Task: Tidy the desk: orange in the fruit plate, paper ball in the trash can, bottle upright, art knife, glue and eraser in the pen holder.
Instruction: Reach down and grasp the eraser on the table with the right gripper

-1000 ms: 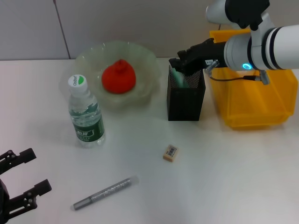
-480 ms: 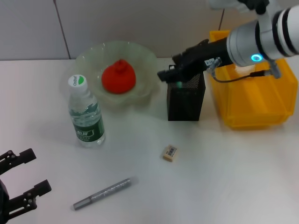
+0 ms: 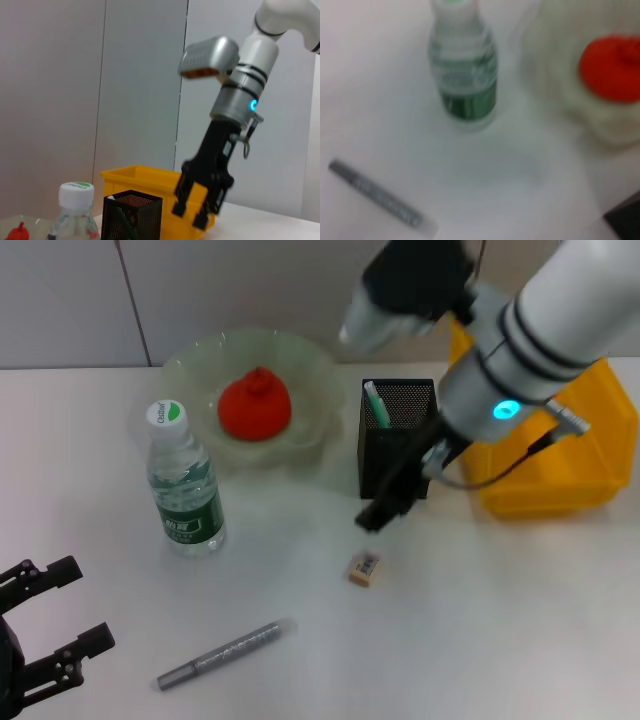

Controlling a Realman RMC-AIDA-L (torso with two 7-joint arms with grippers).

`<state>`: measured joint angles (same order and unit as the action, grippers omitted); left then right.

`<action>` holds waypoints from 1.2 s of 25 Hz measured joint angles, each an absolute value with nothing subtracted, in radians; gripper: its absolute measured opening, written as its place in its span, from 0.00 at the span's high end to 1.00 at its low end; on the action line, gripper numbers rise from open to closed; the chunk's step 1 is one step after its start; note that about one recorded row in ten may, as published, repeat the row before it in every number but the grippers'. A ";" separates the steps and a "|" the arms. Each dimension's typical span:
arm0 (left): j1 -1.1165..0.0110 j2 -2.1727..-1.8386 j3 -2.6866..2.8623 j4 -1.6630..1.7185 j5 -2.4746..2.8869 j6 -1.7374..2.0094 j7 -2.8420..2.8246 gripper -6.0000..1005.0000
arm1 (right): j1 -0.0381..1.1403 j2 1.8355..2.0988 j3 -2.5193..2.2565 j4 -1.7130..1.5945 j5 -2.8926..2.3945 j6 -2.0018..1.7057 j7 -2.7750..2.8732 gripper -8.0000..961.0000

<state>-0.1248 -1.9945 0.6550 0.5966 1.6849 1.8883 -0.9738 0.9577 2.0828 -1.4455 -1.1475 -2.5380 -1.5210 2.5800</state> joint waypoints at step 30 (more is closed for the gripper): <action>-0.145 -2.004 0.659 0.597 1.687 1.883 -0.985 0.30 | 1.053 2.092 -1.753 -0.757 -2.436 -1.185 2.626 0.36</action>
<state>-0.1448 -2.0038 0.6591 0.5967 1.6874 1.8827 -0.9848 1.0525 2.0924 -1.7531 -0.7569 -2.4362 -1.1850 2.6255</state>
